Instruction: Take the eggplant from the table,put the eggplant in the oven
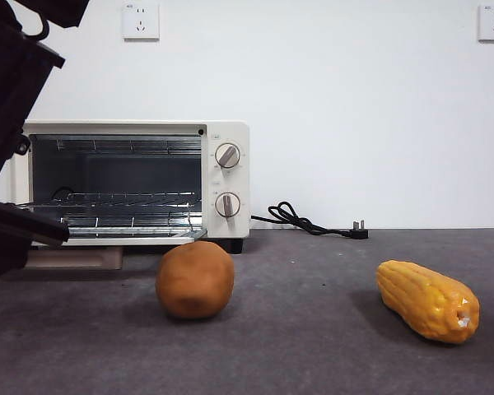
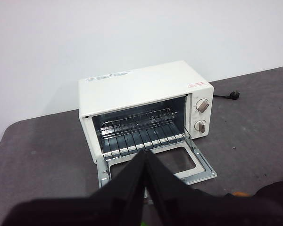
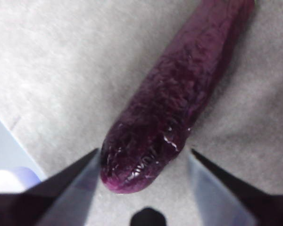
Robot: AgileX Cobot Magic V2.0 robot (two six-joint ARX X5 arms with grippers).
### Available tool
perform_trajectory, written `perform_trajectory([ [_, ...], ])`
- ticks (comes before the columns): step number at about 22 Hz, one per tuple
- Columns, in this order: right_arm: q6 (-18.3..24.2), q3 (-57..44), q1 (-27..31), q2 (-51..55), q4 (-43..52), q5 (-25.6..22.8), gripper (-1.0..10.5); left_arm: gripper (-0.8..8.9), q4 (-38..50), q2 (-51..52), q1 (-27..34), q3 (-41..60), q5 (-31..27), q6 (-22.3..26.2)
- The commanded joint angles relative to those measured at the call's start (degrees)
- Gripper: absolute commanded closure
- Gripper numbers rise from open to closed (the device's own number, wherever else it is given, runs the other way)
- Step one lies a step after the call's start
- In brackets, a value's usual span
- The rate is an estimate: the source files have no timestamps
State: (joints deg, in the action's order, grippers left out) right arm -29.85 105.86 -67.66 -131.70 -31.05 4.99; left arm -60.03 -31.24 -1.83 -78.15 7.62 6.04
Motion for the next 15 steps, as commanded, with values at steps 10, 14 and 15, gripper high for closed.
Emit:
perform_trajectory([
  [10,0.5,0.1,-0.3,-2.1,0.2,0.1,9.6,8.19,-0.4,0.4,-0.2,0.3,-0.2,1.3],
  [14,2.7,1.2,-0.3,-1.9,-1.8,0.2,9.6,8.19,-0.4,0.4,-0.3,0.3,-0.2,1.5],
  [15,3.6,2.2,-0.3,-1.8,-3.2,0.4,9.6,8.19,-0.4,0.4,-0.4,0.3,-0.2,1.6],
])
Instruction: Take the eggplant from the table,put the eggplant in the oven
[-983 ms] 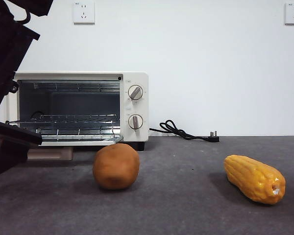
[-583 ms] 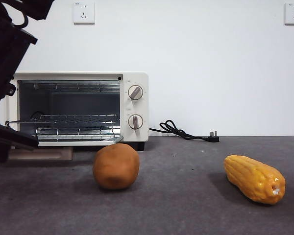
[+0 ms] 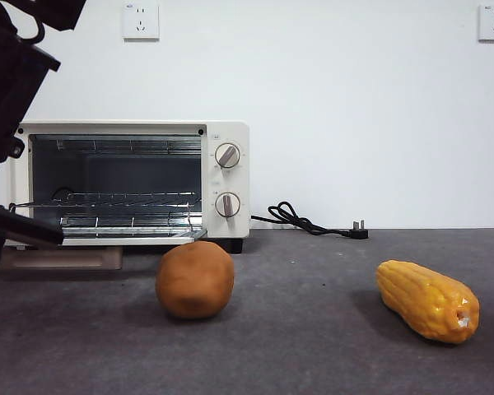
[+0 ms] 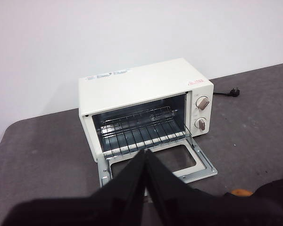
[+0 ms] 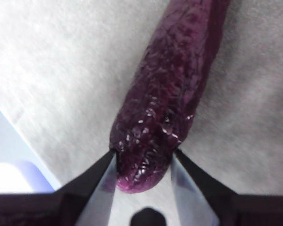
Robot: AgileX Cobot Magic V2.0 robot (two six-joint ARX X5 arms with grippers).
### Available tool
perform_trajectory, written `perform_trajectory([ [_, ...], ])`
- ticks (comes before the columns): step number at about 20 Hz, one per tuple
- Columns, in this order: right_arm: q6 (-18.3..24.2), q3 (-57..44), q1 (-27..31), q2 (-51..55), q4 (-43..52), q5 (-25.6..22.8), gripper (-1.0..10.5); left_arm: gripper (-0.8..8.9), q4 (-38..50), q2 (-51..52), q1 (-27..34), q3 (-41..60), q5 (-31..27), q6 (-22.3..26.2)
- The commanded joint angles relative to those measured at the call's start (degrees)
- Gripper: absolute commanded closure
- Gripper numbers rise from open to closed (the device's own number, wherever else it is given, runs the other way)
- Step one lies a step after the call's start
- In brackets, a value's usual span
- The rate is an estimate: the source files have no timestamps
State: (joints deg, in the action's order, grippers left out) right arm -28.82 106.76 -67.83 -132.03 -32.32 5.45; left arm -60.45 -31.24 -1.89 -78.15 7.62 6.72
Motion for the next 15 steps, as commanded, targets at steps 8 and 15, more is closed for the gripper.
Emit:
perform_trajectory([
  [8,12.6,16.5,-0.1,-1.5,-19.2,0.8,9.6,8.19,0.1,0.4,-1.6,0.3,-0.7,1.2],
  [15,17.3,28.2,2.0,-1.5,-29.5,0.0,9.6,8.19,0.1,0.4,-2.0,0.3,-3.2,1.5],
])
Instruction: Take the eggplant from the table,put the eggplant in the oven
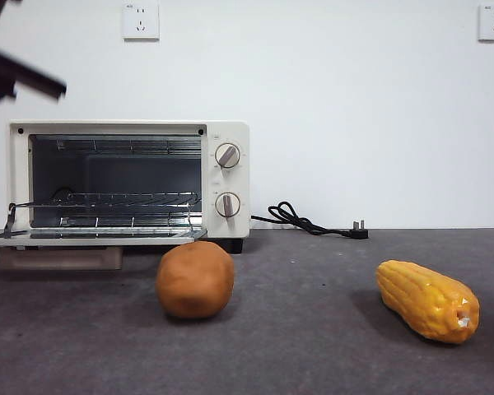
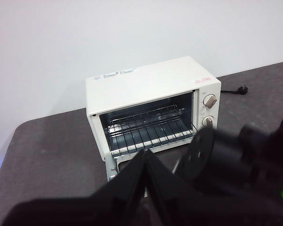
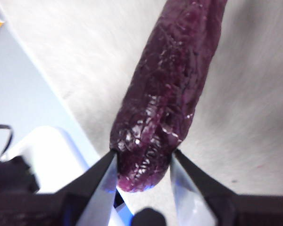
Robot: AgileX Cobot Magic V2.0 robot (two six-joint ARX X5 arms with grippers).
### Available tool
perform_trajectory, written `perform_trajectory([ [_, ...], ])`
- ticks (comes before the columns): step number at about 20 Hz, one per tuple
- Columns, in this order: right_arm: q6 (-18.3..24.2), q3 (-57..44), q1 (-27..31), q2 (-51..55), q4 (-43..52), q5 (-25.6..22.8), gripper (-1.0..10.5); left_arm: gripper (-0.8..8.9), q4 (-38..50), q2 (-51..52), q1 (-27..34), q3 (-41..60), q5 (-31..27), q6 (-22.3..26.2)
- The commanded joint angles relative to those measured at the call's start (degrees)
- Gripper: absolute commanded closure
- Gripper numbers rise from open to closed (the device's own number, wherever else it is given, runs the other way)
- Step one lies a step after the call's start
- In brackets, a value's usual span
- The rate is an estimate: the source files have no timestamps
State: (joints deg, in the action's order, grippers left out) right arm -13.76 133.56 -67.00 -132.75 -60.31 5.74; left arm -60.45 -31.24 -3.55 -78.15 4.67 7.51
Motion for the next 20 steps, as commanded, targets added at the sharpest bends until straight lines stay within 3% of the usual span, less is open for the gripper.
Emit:
perform_trajectory([
  [1,2.3,2.1,2.0,-0.8,-2.3,-0.1,9.6,8.19,0.0,0.4,-0.3,0.3,-0.2,0.7],
  [8,2.1,2.6,9.9,-0.8,-4.9,9.9,9.6,8.19,-0.1,0.4,-0.3,0.3,-0.2,0.7],
  [12,1.6,2.6,14.5,-0.8,-4.0,12.0,9.6,8.19,-0.2,0.4,-0.3,0.3,-0.2,0.7],
  [20,-4.7,2.5,23.3,-0.9,4.0,18.1,9.6,8.19,-0.3,0.3,-0.3,0.3,-0.2,0.7],
])
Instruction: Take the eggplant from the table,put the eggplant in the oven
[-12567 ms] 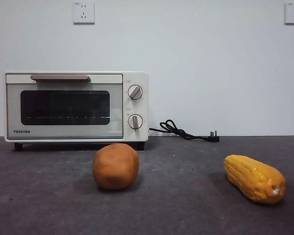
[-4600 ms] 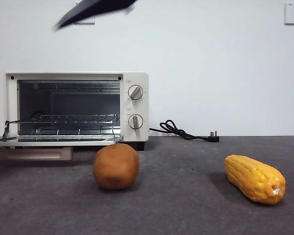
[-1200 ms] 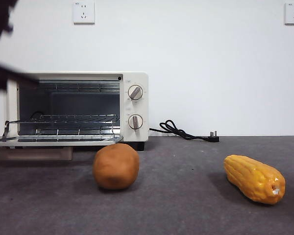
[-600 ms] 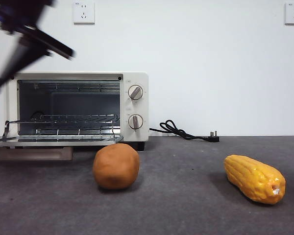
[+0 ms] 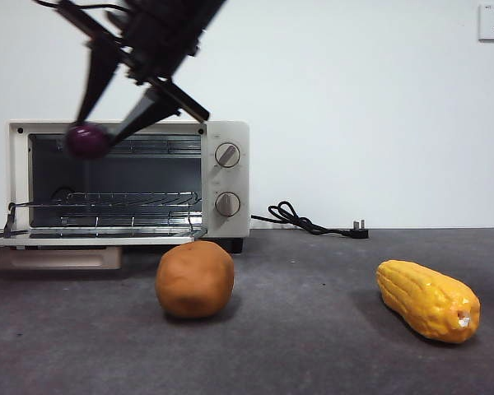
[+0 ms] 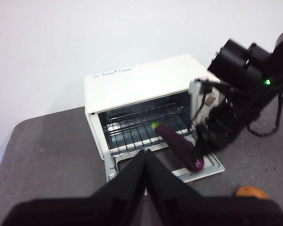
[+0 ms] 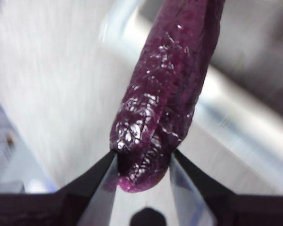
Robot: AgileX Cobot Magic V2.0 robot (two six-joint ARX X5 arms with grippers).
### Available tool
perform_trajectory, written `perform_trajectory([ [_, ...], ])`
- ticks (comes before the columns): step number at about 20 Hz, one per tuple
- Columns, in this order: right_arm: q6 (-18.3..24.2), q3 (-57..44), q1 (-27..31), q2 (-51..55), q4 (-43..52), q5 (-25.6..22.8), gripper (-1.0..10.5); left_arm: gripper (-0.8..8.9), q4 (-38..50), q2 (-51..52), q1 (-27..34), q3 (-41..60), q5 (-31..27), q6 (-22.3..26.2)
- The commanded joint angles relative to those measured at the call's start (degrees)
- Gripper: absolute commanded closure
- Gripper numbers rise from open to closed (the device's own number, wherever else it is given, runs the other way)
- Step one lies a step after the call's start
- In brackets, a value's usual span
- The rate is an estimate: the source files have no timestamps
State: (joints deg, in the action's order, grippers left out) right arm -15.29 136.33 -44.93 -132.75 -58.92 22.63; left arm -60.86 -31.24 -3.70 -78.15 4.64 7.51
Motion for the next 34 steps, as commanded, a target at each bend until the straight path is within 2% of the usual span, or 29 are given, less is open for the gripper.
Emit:
perform_trajectory([
  [1,-4.4,-0.2,1.9,-0.9,4.1,2.1,9.6,8.19,0.1,0.3,-0.1,0.3,-0.2,0.7],
  [5,-8.7,-0.3,4.2,-1.2,9.1,4.4,9.6,8.19,0.0,0.3,-0.1,0.3,-0.2,0.6],
  [13,-11.7,-0.3,5.3,-4.6,12.9,6.5,9.6,8.19,0.0,0.3,-0.1,0.3,-0.2,0.6],
  [20,-14.8,-0.3,5.5,-9.2,17.1,6.2,9.6,8.19,-2.5,0.2,-0.1,0.4,-0.2,0.6],
  [24,-16.8,-0.3,5.9,-9.6,21.0,3.0,9.6,8.19,-2.8,0.2,-0.1,0.4,-0.2,0.6],
  [29,-21.9,-0.3,7.6,-9.6,25.1,1.3,9.6,8.19,-3.5,0.2,-0.1,0.4,-0.2,0.6],
  [34,-23.7,-0.3,8.7,-10.0,25.0,-4.3,9.6,8.19,-4.3,0.1,-0.1,0.4,-0.2,0.6],
])
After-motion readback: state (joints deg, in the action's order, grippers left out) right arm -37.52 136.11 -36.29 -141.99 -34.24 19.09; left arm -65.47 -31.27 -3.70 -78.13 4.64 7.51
